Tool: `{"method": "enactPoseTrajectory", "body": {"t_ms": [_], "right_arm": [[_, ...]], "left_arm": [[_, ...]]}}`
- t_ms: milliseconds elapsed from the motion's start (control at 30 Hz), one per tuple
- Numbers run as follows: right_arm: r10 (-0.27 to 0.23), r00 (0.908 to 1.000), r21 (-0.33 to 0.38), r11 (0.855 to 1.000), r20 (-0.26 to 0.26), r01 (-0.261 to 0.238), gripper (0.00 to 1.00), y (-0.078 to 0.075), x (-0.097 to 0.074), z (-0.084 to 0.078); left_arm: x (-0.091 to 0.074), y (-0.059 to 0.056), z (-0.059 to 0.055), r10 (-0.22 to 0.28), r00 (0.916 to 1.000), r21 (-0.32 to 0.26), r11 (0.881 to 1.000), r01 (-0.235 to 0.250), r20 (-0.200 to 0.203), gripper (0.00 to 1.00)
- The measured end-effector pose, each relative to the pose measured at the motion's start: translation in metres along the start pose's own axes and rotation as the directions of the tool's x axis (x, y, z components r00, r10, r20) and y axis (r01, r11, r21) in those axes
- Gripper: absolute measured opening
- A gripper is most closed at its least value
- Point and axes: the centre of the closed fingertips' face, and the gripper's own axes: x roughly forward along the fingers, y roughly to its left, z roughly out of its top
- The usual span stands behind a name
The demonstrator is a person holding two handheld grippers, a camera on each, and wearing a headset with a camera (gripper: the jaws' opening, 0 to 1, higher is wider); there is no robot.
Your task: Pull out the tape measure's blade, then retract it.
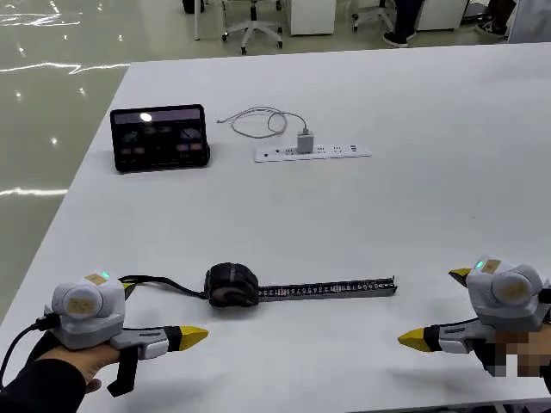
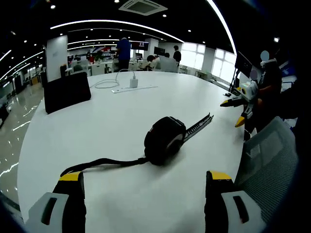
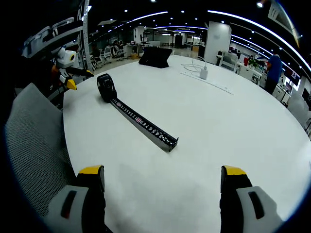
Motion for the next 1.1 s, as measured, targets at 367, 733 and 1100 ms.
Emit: {"method": "enactPoseTrajectory", "body": {"t_ms": [367, 733, 1100], "right_arm": [[-0.017, 0.9994, 0.032, 0.999, 0.029, 0.016, 0.97, 0.007, -0.023, -0.010], [-0.021, 0.9980, 0.033, 0.999, 0.059, 0.019, 1.00, 0.010, -0.047, -0.018], [-0.041, 0.9969, 0.031, 0.999, 0.068, 0.039, 1.00, 0.009, -0.057, -0.025]], "left_arm": [[-0.017, -0.005, -0.005, 0.020, 0.9997, 0.006, 1.000, -0.020, 0.016, 1.00], [-0.037, -0.009, -0.004, 0.015, 0.9980, 0.029, 0.999, -0.017, 0.061, 1.00], [-0.045, -0.013, -0.003, 0.015, 0.9980, 0.029, 0.999, -0.017, 0.062, 1.00]]}}
